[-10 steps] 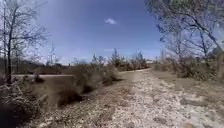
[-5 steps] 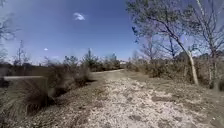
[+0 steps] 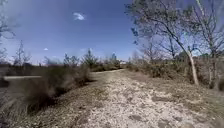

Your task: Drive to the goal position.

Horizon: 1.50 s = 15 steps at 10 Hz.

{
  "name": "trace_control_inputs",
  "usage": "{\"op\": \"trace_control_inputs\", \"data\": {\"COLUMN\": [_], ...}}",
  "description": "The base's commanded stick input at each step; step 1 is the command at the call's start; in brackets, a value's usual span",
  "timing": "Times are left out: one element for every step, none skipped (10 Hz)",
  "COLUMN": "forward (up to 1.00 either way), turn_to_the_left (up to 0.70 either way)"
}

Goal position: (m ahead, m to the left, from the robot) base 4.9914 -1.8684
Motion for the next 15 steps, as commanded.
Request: {"op": "trace_control_inputs", "data": {"forward": [0.70, 0.70, 0.70, 0.70, 0.70, 0.70, 0.70, 0.70, 0.70, 0.70, 0.70, 0.70, 0.70, 0.70, 0.70], "turn_to_the_left": [0.00, 0.00, 0.00, 0.00, 0.00, 0.00, -0.10, -0.26, -0.35, -0.35, -0.35, -0.27, -0.11, 0.00, 0.00]}}
